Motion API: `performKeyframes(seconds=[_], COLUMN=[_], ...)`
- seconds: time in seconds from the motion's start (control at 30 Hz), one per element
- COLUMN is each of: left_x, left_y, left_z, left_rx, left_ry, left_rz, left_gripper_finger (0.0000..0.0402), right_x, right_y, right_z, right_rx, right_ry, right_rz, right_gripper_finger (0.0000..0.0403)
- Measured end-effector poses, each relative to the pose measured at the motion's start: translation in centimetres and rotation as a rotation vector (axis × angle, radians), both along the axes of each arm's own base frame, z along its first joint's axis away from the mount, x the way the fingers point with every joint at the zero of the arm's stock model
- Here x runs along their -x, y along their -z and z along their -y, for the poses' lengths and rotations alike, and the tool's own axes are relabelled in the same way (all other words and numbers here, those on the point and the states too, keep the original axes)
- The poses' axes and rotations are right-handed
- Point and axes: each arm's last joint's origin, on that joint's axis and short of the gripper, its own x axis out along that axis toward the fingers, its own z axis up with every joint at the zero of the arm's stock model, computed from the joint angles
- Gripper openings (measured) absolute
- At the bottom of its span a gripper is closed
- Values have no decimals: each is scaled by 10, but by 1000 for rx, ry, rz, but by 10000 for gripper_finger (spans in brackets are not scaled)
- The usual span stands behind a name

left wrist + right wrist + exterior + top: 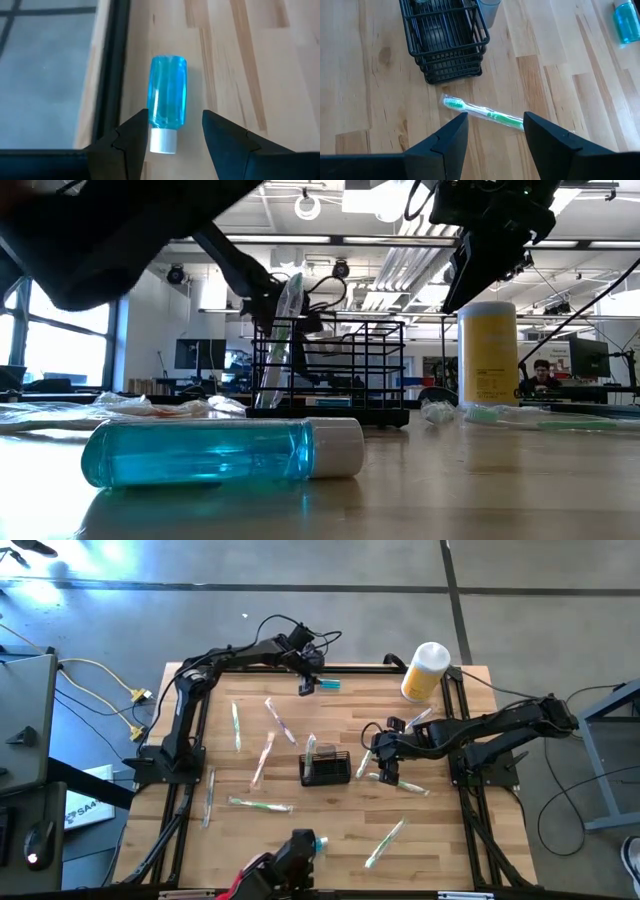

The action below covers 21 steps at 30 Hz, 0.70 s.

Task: Pick & Place toothbrushing station
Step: Put the top blue mouthwash into the black mesh organizer

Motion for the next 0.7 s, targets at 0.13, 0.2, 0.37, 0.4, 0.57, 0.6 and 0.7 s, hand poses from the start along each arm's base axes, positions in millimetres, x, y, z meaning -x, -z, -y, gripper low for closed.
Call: performKeyframes(seconds=[0.13, 0.2, 0.37, 0.4, 0.57, 0.6, 0.7], left_x=[-1, -1, -1, -1, 0, 1, 1], left_y=[8, 10, 10, 10, 15, 18, 24], left_z=[-1, -1, -2, -2, -5, -6, -8], left_rx=[13, 12, -10, -11, -18, -12, -8], left_ry=[0, -3, -2, -2, -16, -21, -29], left_rz=[-13, -20, -31, -31, -43, -53, -68], left_gripper_finger=[179, 179, 179, 179, 179, 179, 179], right_x=[0, 0, 0, 0, 0, 0, 0], right_y=[0, 0, 0, 0, 0, 0, 0], right_z=[0, 0, 0, 0, 0, 0, 0], right_rx=[0, 0, 0, 0, 0, 0, 0], right_ry=[0, 0, 0, 0, 0, 0, 0], right_rz=[0, 0, 0, 0, 0, 0, 1], right_gripper_finger=[184, 184, 184, 184, 184, 184, 184])
